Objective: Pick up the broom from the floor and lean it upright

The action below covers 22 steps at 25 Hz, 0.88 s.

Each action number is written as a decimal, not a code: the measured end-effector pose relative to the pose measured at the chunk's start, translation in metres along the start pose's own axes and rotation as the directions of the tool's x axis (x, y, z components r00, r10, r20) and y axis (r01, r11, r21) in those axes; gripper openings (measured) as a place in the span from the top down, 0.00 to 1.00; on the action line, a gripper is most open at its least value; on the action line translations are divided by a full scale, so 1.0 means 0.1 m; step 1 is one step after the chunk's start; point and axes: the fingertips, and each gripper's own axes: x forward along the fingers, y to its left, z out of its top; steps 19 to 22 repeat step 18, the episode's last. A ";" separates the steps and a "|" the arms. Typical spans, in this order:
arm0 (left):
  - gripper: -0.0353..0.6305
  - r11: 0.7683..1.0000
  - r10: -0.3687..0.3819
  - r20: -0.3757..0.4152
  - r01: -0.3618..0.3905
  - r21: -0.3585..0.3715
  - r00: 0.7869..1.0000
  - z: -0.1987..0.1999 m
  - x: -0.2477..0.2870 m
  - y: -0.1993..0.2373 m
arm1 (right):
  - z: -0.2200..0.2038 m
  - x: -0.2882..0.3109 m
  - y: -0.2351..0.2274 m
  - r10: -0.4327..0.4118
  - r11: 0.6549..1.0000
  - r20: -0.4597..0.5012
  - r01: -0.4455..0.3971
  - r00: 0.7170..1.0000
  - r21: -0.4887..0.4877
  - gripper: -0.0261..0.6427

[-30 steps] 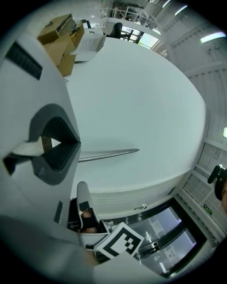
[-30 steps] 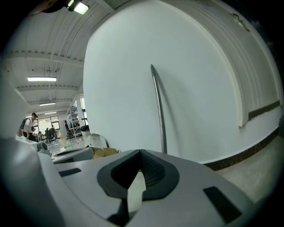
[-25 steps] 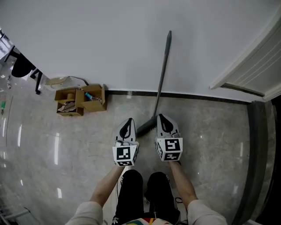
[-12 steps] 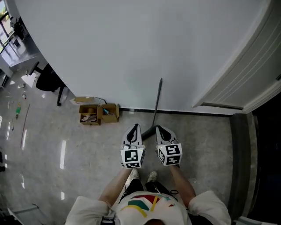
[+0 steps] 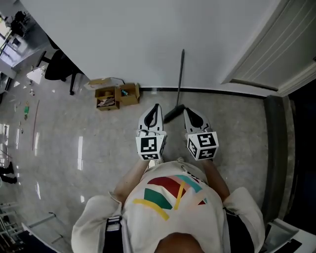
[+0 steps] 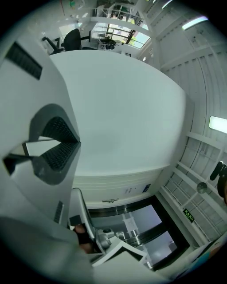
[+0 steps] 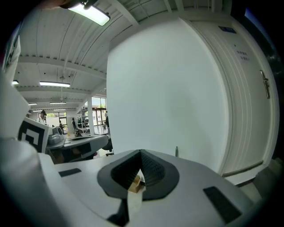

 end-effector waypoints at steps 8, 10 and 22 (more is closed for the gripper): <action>0.88 1.000 0.019 0.015 -0.019 -0.014 1.000 -0.01 -0.07 0.02 | 0.02 -0.07 -0.06 -0.015 1.000 0.028 0.015 0.999 0.008 0.94; 0.88 1.000 0.020 0.016 -0.020 -0.017 1.000 0.00 -0.07 0.02 | 0.03 -0.06 -0.04 -0.007 1.000 0.031 0.007 0.999 0.005 0.94; 0.88 0.999 0.031 0.034 -0.031 -0.013 0.999 -0.02 -0.16 0.00 | -0.04 -0.08 0.06 0.025 1.000 0.034 -0.025 0.999 -0.017 0.94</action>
